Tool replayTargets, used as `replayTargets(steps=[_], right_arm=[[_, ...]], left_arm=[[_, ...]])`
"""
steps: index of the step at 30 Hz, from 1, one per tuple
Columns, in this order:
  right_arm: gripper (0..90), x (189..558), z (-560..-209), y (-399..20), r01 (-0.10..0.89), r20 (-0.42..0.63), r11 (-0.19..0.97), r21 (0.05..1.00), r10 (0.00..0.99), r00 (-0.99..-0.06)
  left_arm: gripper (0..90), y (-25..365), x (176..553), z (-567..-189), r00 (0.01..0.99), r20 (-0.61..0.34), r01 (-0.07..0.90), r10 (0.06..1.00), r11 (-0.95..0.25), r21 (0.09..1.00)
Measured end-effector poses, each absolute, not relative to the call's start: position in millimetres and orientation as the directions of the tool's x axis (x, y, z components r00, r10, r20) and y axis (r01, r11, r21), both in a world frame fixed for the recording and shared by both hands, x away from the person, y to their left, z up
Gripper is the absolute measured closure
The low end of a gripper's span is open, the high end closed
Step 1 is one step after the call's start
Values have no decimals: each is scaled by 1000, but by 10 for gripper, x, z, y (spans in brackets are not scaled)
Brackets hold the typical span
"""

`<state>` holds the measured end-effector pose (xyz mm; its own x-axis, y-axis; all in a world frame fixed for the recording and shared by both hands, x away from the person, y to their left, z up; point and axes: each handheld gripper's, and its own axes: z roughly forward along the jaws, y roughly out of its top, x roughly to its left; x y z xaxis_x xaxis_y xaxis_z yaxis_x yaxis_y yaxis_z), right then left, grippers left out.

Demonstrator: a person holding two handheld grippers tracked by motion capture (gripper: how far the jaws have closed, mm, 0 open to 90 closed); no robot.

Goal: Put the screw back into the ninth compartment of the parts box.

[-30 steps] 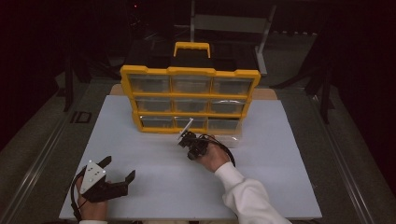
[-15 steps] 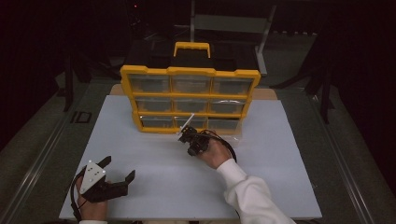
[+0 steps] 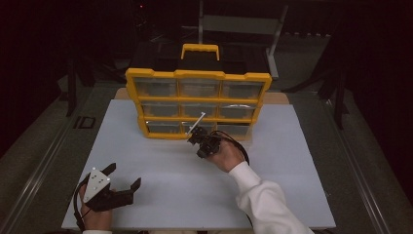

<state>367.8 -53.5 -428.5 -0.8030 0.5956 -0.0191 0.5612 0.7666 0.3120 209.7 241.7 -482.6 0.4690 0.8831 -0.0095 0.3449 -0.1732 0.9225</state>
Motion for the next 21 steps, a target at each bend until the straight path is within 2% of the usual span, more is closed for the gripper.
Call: replayTargets(steps=[21], right_arm=[[877, 3730, -3972, -589, 550, -41, 754, 359, 601, -798]], left_arm=[[34, 2419, 2096, -4826, 468, -10, 344, 884, -172, 923]])
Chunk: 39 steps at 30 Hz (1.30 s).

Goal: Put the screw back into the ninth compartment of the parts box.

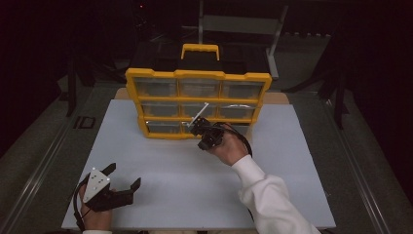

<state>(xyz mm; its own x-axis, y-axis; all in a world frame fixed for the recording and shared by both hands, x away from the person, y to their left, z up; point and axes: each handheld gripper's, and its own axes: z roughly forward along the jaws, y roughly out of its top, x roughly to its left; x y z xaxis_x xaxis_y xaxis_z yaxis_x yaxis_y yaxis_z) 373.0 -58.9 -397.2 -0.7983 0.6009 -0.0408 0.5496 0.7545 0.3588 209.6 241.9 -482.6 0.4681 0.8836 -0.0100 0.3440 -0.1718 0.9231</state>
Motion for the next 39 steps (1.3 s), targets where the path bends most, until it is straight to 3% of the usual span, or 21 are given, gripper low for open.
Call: replayTargets(steps=[39], right_arm=[[877, 3856, -3381, -1002, 566, -79, 696, 442, 659, -748]], left_arm=[[34, 2417, 2098, -4830, 467, -13, 346, 884, -169, 923]])
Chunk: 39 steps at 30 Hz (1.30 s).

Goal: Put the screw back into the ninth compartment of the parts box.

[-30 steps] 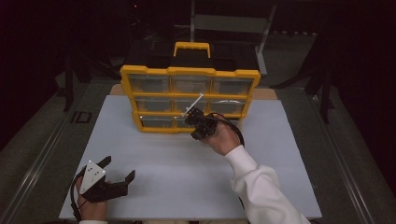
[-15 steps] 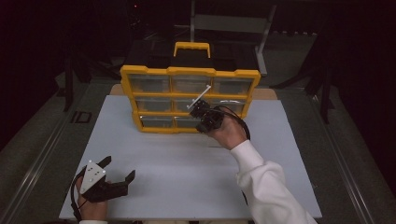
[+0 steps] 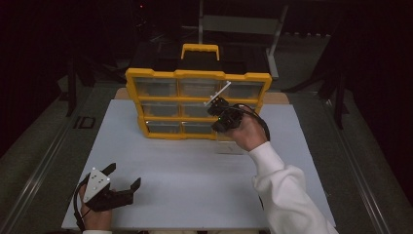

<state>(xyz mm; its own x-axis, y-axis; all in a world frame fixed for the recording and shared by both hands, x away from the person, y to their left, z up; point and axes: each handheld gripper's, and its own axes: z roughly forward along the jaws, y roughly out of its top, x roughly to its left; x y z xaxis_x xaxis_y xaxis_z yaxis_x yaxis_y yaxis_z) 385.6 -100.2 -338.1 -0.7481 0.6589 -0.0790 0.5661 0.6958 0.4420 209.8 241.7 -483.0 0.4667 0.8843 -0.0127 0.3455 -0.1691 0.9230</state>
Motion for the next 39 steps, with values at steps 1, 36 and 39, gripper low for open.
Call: replayTargets(steps=[1, 36, 39], right_arm=[[877, 3861, -3374, -1017, 568, -80, 694, 443, 661, -746], [875, 4054, -3431, -1547, 655, -80, 644, 395, 735, -674], [875, 4073, -3480, -1598, 669, -80, 636, 383, 745, -663]], left_arm=[[34, 2417, 2099, -4830, 467, -13, 346, 884, -169, 923], [34, 2411, 2100, -4833, 469, -10, 346, 883, -174, 922], [34, 2412, 2102, -4835, 469, -9, 347, 883, -175, 921]])
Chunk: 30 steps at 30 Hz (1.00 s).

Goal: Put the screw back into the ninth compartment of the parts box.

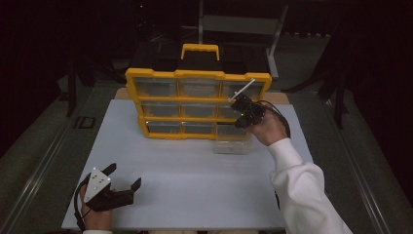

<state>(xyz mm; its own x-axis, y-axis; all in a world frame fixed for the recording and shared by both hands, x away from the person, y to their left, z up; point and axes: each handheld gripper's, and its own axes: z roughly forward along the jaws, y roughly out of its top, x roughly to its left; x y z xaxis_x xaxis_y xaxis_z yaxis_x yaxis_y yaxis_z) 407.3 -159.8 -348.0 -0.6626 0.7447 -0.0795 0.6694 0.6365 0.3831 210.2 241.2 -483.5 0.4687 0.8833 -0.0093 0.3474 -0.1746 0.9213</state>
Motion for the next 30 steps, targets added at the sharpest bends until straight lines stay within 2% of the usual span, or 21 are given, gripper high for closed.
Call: replayTargets(steps=[21, 24, 27, 30], right_arm=[[856, 4111, -3590, -1691, 688, -74, 623, 372, 759, -647], [590, 4113, -3595, -1692, 684, -74, 613, 396, 764, -642], [453, 4115, -3586, -1703, 690, -77, 598, 408, 775, -627], [383, 4102, -3573, -1707, 686, -95, 596, 418, 779, -619]], left_arm=[[34, 2413, 2100, -4834, 467, -11, 348, 884, -173, 921], [34, 2416, 2100, -4834, 467, -11, 348, 884, -172, 922], [34, 2412, 2100, -4834, 468, -10, 348, 884, -173, 921], [34, 2412, 2100, -4835, 467, -10, 349, 884, -174, 921]])
